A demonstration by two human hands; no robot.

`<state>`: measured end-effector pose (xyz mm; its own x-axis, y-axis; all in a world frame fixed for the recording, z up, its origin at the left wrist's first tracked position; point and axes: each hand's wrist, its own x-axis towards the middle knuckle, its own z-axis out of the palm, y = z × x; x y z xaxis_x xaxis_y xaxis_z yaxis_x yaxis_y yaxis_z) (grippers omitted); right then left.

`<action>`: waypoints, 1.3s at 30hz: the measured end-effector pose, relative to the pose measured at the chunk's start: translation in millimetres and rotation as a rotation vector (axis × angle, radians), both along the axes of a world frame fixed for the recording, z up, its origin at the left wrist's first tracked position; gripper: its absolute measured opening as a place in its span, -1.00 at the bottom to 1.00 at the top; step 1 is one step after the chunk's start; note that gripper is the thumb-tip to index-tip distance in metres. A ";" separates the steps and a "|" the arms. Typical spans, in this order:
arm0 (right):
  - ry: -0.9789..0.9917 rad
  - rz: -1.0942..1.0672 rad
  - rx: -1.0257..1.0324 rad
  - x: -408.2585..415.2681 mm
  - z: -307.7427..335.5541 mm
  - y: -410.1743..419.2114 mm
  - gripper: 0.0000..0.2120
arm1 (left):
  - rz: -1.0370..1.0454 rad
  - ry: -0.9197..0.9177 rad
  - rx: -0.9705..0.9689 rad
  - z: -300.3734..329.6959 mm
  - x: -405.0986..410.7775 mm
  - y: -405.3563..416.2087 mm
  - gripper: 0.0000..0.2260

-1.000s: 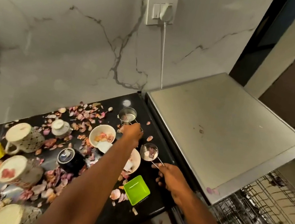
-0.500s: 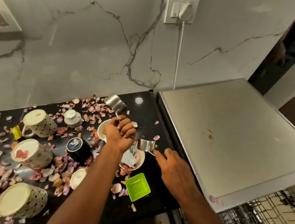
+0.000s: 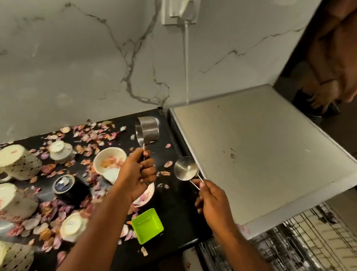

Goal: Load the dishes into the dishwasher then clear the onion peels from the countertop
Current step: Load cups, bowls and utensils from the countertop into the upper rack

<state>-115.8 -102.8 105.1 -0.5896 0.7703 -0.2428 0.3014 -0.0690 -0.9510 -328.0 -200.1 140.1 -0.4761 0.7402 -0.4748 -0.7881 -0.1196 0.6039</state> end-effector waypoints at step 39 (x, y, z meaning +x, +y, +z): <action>0.577 -1.127 -0.768 281.5 -42.4 48.3 -0.78 | -1.016 0.954 -0.295 -51.0 309.6 131.9 -0.77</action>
